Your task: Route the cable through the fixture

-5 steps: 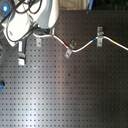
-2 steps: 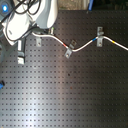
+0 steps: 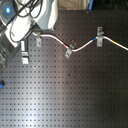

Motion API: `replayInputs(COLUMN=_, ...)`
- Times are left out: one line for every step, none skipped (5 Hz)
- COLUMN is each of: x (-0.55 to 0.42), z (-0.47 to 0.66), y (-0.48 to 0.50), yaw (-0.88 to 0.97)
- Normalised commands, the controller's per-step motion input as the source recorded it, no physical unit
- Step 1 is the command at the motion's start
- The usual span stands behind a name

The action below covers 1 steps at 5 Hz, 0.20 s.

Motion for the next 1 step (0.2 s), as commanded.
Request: replayInputs(x=-0.013, z=0.06, y=0.134, yaw=-0.09)
